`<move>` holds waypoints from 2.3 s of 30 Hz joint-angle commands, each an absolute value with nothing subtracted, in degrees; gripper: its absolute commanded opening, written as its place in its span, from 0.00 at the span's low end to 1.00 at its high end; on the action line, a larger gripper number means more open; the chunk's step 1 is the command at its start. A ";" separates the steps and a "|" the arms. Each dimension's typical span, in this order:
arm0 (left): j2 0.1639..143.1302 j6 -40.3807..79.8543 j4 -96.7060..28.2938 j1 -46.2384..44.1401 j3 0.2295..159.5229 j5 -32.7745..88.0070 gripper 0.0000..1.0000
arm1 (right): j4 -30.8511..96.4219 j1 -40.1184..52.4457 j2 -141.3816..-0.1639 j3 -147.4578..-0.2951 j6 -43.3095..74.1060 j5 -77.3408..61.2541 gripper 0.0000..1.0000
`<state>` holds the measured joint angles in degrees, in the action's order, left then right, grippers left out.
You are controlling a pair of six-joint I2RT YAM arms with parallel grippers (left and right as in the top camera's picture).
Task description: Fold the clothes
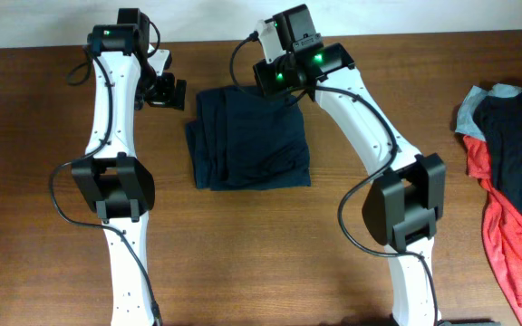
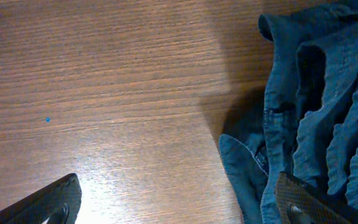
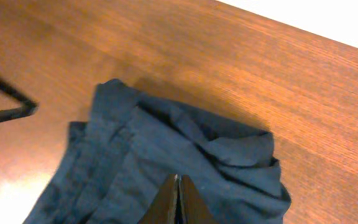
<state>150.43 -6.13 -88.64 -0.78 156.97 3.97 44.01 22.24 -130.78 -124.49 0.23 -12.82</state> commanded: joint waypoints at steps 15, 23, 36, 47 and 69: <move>150.15 -5.41 -88.51 -0.58 157.12 3.18 0.99 | 50.61 22.46 -141.05 -123.13 1.13 -7.31 0.04; 150.15 -5.41 -88.51 -0.58 157.12 3.18 0.99 | 53.15 21.56 -141.08 -117.56 1.13 -3.81 0.04; 150.15 -5.41 -88.51 -0.58 157.12 3.18 0.99 | 54.24 21.23 -139.65 -113.75 1.98 -3.79 0.04; 150.15 -5.41 -88.51 -0.58 157.12 3.18 0.99 | 54.74 20.62 -137.01 -126.74 -0.75 -18.76 0.09; 150.15 -5.39 -79.37 -0.73 157.12 14.76 0.99 | 90.67 -4.80 -131.41 -145.27 0.27 -17.12 0.99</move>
